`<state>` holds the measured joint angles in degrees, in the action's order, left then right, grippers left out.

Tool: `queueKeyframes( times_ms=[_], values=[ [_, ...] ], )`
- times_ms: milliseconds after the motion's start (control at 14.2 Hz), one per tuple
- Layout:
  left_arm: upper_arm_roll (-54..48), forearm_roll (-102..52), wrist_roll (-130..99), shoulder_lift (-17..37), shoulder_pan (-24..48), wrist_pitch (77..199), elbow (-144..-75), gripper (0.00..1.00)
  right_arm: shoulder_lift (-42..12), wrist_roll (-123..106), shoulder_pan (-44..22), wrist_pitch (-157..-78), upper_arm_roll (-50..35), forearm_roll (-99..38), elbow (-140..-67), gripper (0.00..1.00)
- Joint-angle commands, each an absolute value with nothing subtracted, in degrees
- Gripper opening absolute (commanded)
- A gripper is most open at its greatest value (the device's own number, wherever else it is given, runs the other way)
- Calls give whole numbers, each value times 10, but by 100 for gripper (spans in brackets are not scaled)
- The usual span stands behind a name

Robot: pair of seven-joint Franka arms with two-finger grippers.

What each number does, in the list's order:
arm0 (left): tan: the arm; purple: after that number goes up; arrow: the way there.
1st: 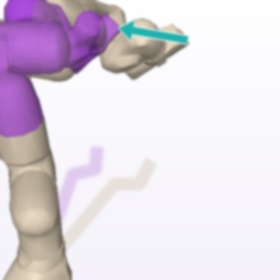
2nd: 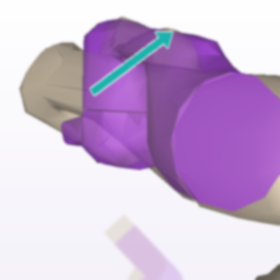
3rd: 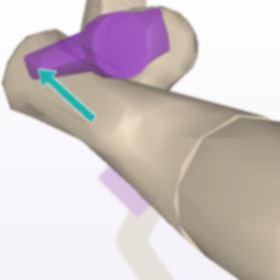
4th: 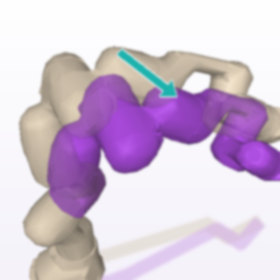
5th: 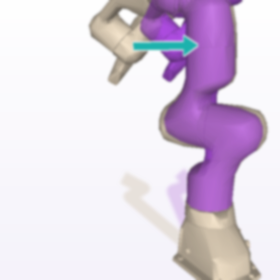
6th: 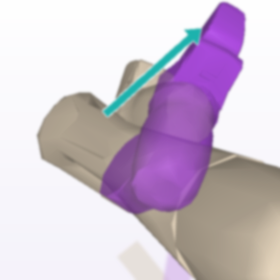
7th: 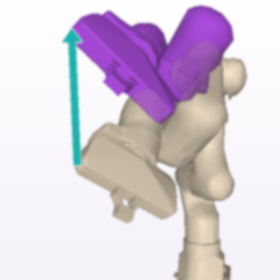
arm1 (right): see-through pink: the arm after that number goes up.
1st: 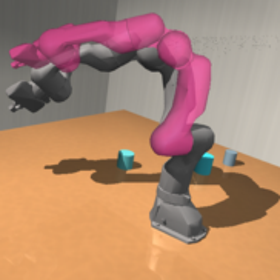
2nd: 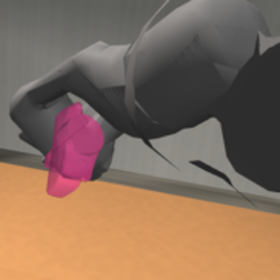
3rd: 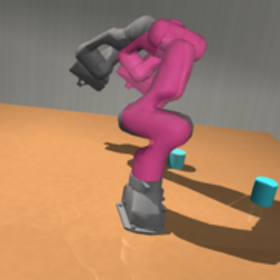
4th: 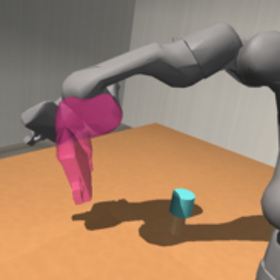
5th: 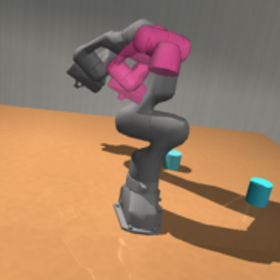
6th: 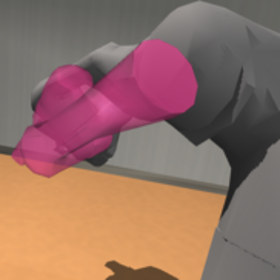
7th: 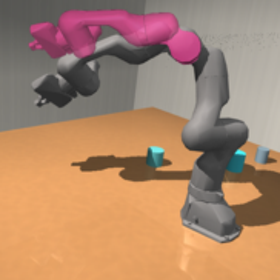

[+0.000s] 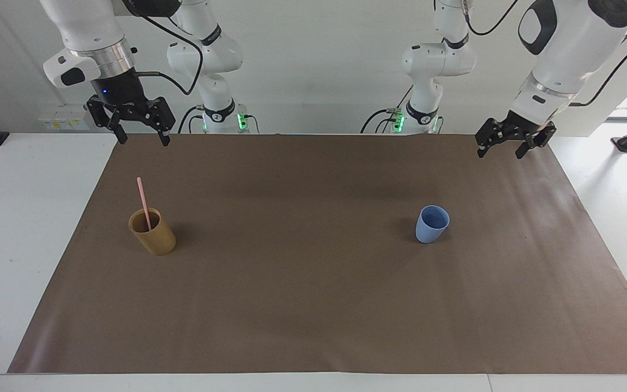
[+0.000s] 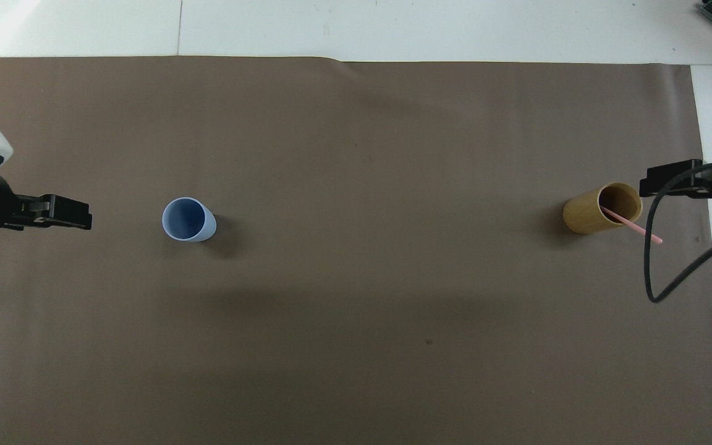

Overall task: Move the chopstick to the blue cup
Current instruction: 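Reach the left gripper forward to the blue cup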

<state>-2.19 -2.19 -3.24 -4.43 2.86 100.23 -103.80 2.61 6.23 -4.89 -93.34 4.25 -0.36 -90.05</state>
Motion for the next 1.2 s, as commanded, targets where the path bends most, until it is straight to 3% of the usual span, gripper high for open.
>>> queueKeyframes(
  times_ms=[0,352,634,915,986,1056,1127],
  values=[
    [-15,-30,-85,-44,48,1097,-1108,100,22,62,-48,-923,43,-4,-891,100],
    [-15,-50,-120,22,54,1184,-1126,100,22,62,-48,-923,43,-4,-891,100],
    [-15,-53,-133,34,73,1291,-1207,100,22,62,-48,-923,43,-4,-892,100],
    [-15,-53,-145,58,83,1312,-1221,100,25,58,-54,-913,38,-4,-893,100],
    [-15,-53,-146,63,83,1319,-1225,78,25,57,-49,-912,38,-4,-893,100],
    [-15,-53,-149,64,84,1324,-1228,32,25,58,-48,-912,41,-4,-893,100],
    [-15,-53,-147,64,84,1323,-1228,0,25,58,-47,-912,44,-4,-893,100]
  ],
)
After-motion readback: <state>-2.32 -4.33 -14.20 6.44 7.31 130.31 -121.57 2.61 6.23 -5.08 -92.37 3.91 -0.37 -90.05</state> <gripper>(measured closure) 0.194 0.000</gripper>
